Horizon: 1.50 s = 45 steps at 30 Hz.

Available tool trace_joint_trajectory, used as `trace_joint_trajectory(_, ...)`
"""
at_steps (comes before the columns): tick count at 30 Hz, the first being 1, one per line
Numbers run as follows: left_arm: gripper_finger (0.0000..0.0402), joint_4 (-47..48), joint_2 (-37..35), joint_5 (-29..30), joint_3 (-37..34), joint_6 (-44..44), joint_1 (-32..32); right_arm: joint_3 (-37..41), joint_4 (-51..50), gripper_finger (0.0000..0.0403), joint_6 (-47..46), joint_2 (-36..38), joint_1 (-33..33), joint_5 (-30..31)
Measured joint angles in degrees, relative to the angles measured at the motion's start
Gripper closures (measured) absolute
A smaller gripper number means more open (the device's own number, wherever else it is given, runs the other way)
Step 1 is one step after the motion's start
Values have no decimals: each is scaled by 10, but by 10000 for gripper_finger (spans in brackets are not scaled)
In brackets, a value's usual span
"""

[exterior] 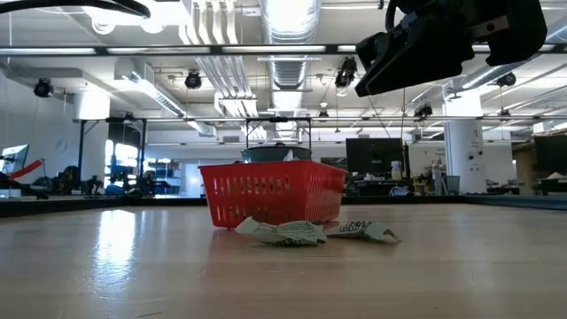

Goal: Pick and place items into bin
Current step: Put the light green stevia packet into the red bin

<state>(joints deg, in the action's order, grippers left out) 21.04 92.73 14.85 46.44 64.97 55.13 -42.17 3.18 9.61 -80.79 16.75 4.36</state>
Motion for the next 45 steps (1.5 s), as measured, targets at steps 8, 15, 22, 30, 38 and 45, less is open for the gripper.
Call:
trace_joint_trajectory(8,400,6,0,53,3,-85,0,1,0,334,0,0,0,0)
trace_joint_trajectory(15,401,5,-1,153,39,-255,-7,1,0,327,0,0,0,1)
trace_joint_trajectory(22,401,-15,-2,323,64,-458,-44,1,0,335,7,0,0,1)
trace_joint_trajectory(30,401,-146,-2,329,64,-706,-155,1,1,328,9,0,0,1)
trace_joint_trajectory(38,402,-194,-3,245,64,-806,-293,4,0,336,9,0,0,1)
trace_joint_trajectory(45,402,-193,-3,132,64,-781,-364,10,1,335,9,0,0,1)
